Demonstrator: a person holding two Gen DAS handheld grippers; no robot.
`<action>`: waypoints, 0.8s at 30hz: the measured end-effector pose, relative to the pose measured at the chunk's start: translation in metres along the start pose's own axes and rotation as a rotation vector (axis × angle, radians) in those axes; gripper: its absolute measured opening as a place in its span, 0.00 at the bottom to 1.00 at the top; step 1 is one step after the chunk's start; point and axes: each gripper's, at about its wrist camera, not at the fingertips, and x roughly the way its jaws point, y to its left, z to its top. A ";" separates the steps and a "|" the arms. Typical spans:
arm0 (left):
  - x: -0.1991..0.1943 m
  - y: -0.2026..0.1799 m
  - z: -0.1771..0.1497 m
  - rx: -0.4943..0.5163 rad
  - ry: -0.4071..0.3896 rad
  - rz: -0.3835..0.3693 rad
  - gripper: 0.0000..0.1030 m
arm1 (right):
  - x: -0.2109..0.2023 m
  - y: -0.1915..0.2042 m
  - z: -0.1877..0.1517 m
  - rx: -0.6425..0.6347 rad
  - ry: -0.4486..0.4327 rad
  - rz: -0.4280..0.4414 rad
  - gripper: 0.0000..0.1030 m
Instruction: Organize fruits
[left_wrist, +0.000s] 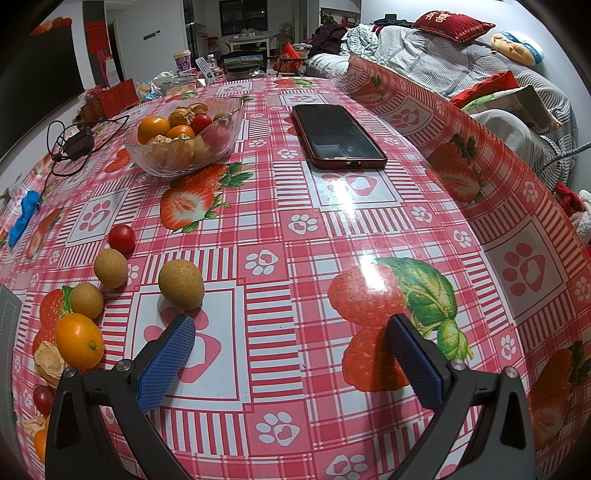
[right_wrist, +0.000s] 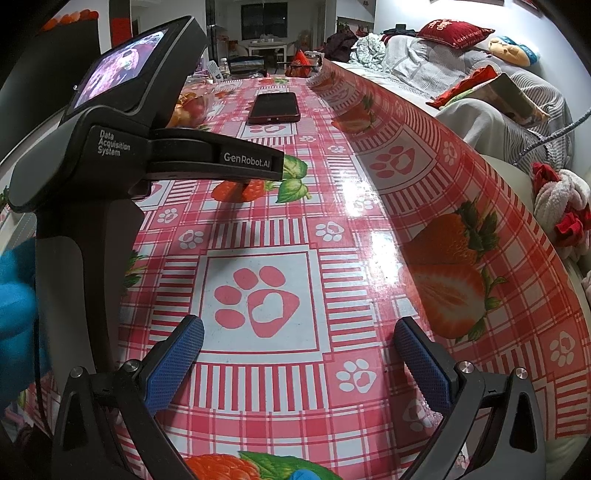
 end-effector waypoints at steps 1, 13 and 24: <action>0.000 0.001 0.001 0.000 0.000 0.000 1.00 | 0.000 0.000 0.000 0.000 0.003 0.000 1.00; -0.060 0.003 -0.003 0.131 -0.056 -0.023 1.00 | 0.005 -0.002 0.010 -0.005 0.046 0.006 1.00; -0.124 0.123 -0.062 0.038 -0.022 -0.015 1.00 | 0.008 -0.001 0.020 0.027 0.137 0.003 1.00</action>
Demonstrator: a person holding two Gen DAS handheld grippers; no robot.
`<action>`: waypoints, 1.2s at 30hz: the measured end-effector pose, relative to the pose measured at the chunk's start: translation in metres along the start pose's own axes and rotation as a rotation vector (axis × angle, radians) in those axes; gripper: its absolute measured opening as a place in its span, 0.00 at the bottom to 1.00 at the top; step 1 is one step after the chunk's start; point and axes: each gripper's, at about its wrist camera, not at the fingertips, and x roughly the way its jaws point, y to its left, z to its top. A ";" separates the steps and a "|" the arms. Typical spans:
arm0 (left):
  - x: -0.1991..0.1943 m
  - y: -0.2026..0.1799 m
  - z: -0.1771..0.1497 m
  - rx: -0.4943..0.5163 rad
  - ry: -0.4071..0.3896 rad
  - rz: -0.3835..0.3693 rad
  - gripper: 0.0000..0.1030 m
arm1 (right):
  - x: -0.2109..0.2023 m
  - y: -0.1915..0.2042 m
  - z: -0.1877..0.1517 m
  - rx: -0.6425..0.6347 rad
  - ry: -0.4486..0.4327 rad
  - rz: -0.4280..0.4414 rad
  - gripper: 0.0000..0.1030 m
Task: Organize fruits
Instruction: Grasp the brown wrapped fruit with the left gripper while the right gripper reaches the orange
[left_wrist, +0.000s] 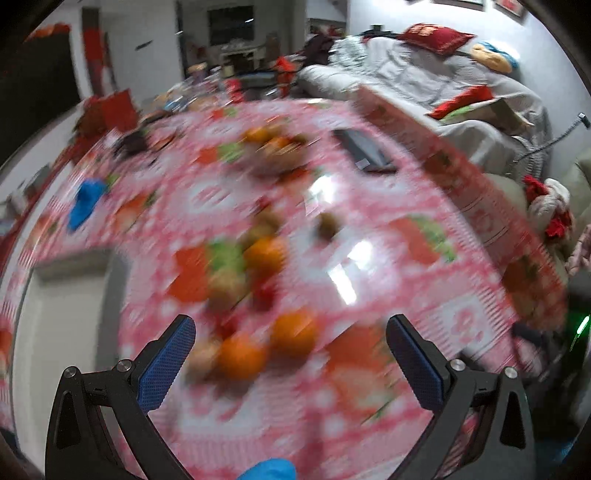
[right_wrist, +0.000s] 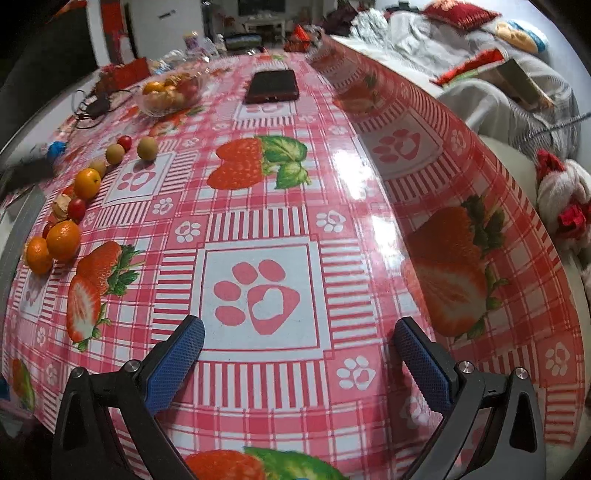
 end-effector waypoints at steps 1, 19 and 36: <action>0.002 0.011 -0.014 -0.027 0.005 -0.014 1.00 | -0.002 0.001 -0.001 0.007 -0.001 0.016 1.00; 0.040 0.082 -0.055 -0.083 0.090 0.049 1.00 | -0.013 0.076 -0.016 -0.104 0.028 0.118 1.00; 0.064 0.059 -0.026 -0.045 0.129 -0.014 0.98 | -0.010 0.087 -0.013 -0.154 0.035 0.079 1.00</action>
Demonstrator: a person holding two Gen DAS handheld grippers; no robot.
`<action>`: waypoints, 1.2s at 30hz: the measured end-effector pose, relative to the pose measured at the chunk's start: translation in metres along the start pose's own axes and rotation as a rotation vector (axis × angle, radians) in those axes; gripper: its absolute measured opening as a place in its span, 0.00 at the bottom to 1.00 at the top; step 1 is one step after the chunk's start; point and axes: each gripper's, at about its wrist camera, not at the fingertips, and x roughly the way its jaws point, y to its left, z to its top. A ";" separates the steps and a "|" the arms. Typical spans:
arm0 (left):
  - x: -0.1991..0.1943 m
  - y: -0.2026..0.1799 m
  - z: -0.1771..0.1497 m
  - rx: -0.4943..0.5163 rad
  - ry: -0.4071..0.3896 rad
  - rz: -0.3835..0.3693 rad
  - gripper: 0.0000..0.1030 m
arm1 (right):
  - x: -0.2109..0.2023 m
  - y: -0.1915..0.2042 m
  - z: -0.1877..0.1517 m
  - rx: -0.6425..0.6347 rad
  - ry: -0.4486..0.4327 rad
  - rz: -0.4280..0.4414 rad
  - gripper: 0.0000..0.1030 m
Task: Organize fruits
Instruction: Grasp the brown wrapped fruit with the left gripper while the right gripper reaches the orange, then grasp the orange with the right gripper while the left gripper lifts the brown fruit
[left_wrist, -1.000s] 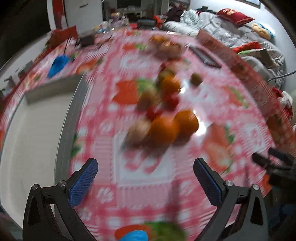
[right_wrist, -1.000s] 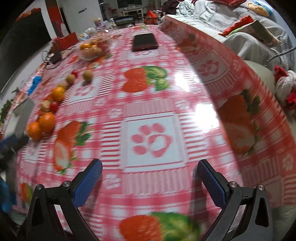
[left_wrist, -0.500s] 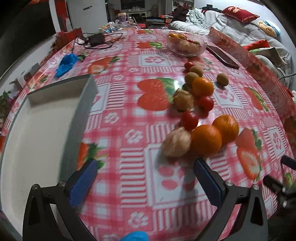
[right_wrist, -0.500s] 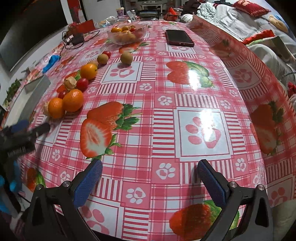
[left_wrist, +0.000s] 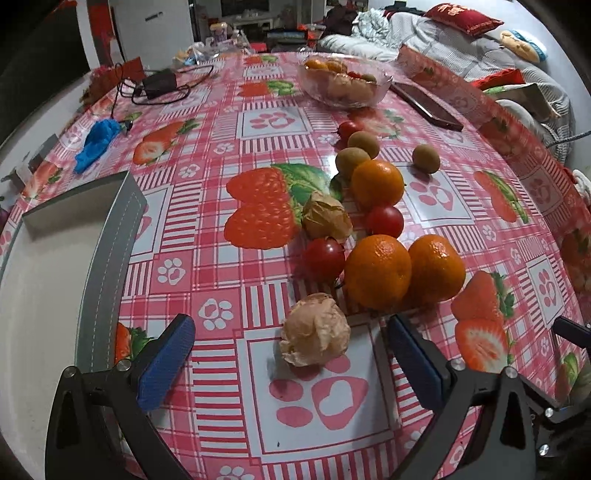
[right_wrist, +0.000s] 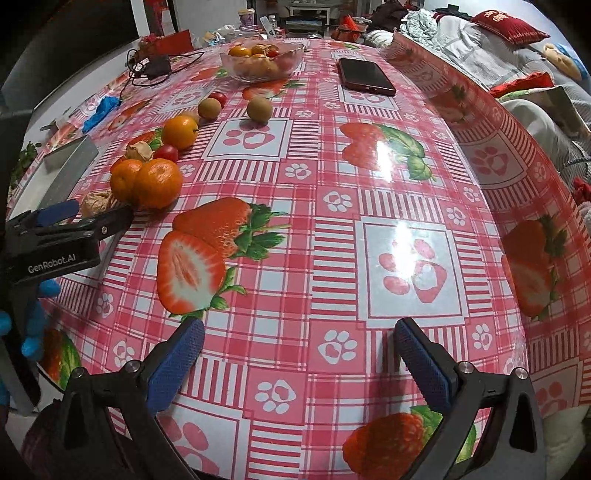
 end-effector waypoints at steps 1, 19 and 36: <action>-0.002 0.000 -0.001 -0.008 -0.009 0.007 0.92 | 0.000 0.001 0.001 -0.001 0.000 0.002 1.00; -0.034 0.029 -0.034 -0.094 -0.032 -0.008 0.27 | 0.017 0.063 0.057 -0.142 -0.073 0.096 1.00; -0.048 0.037 -0.043 -0.118 -0.051 -0.039 0.27 | 0.014 0.068 0.074 -0.132 -0.094 0.177 0.38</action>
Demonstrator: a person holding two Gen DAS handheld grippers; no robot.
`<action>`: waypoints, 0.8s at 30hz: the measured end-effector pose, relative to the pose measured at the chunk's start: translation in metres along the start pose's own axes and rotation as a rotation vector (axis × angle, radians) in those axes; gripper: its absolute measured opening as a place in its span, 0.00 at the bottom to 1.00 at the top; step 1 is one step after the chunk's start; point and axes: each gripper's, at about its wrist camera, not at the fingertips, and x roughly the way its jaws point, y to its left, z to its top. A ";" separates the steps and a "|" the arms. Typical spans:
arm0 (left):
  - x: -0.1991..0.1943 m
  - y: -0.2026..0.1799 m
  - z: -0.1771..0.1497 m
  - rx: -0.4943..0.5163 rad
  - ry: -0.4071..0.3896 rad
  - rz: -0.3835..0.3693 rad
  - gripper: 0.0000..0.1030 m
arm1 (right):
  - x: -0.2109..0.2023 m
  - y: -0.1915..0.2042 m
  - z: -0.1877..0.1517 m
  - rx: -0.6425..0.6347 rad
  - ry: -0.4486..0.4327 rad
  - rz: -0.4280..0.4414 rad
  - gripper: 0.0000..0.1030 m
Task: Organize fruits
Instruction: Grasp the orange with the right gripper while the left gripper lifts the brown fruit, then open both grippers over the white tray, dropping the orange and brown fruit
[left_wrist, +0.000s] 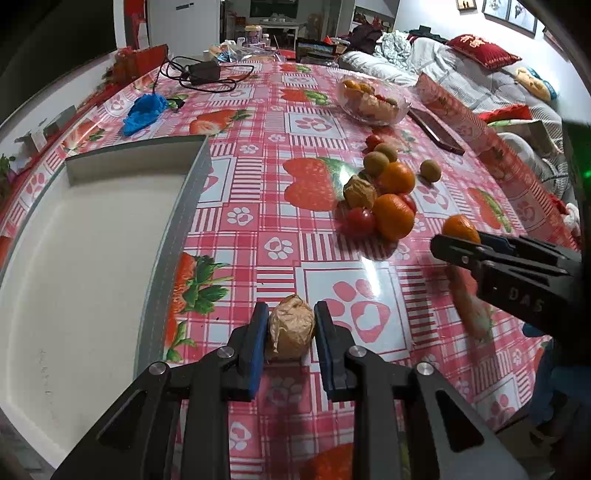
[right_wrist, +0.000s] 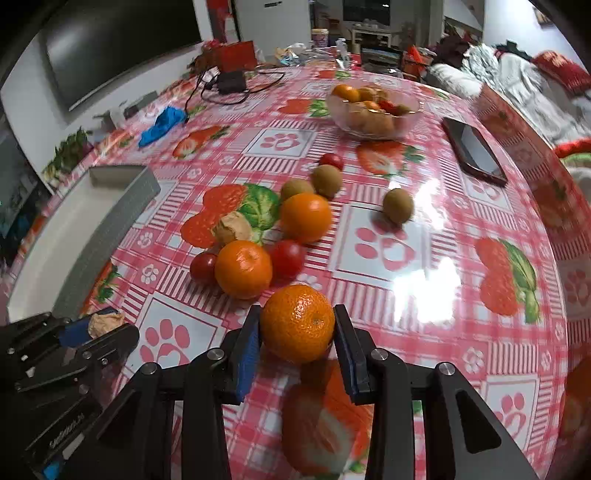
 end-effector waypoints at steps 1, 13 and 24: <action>-0.004 0.001 0.000 -0.002 -0.005 -0.006 0.27 | -0.003 -0.001 0.000 0.004 0.000 0.002 0.38; -0.067 0.038 0.016 -0.044 -0.107 -0.001 0.27 | -0.034 0.017 -0.001 -0.012 -0.005 0.041 0.38; -0.120 0.123 0.038 -0.102 -0.203 0.139 0.27 | -0.040 0.100 0.039 -0.110 -0.019 0.155 0.38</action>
